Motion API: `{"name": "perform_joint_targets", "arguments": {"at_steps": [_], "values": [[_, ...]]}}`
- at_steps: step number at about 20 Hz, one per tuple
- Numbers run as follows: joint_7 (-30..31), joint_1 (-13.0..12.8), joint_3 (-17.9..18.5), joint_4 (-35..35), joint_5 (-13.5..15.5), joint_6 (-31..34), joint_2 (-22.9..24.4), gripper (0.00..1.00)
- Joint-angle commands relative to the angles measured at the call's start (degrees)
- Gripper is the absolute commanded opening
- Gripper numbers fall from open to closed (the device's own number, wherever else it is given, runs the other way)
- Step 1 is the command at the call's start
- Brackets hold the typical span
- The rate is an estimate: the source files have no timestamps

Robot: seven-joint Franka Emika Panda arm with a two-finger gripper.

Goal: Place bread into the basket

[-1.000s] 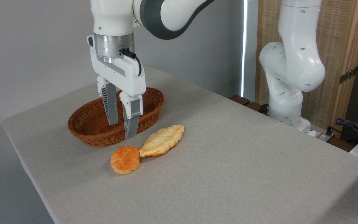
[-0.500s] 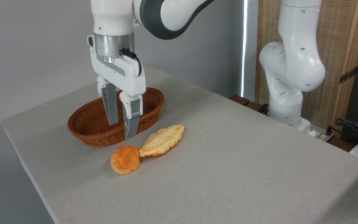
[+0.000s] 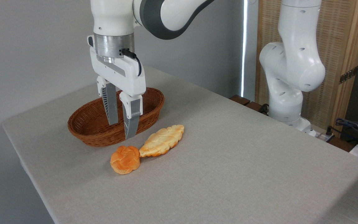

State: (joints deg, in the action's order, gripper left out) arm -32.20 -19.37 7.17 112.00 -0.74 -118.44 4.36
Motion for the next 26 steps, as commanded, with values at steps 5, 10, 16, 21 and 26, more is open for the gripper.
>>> {"name": "perform_joint_targets", "arguments": {"at_steps": [5,10,16,21,26], "values": [[0.91,-0.32,0.65,0.49,-0.14,-1.88,-1.28,1.0],[0.91,-0.32,0.83,3.12,0.03,-6.61,-3.22,1.0],[0.91,-0.32,0.83,5.07,-0.05,-9.27,-6.03,1.0],[0.91,-0.41,0.66,5.07,-0.05,-9.53,-8.49,1.0],[0.91,-0.58,0.22,4.98,0.03,-9.53,-9.54,1.0]]}}
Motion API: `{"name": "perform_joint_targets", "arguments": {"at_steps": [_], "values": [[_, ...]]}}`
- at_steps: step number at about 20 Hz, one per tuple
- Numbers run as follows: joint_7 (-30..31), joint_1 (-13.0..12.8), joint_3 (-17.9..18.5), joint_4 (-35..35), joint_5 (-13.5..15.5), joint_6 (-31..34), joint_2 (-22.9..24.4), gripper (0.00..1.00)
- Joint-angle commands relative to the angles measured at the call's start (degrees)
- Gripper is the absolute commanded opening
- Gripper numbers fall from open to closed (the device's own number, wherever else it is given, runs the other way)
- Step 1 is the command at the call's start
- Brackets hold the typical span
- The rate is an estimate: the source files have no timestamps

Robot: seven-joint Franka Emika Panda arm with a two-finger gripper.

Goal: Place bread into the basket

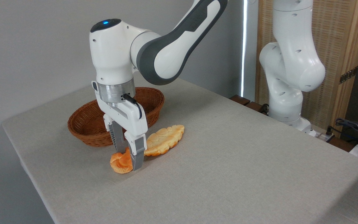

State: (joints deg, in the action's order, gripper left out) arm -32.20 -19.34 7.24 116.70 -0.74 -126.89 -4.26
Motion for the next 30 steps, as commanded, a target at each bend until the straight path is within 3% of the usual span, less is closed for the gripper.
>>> {"name": "perform_joint_targets", "arguments": {"at_steps": [1,6,7,10,12,30], "values": [[0.91,-0.87,0.15,0.28,0.38,-1.34,-1.36,1.0],[0.91,-1.05,-0.38,0.28,1.61,-2.93,-1.72,1.0],[0.91,-1.05,-0.38,0.28,1.61,-2.93,-1.72,0.92],[0.82,-0.96,-0.38,0.19,1.7,-2.93,-1.72,0.5],[0.82,-0.96,-0.38,0.19,1.7,-2.93,-1.72,0.41],[1.08,-0.79,0.15,-2.18,2.58,-2.93,-0.14,0.39]]}}
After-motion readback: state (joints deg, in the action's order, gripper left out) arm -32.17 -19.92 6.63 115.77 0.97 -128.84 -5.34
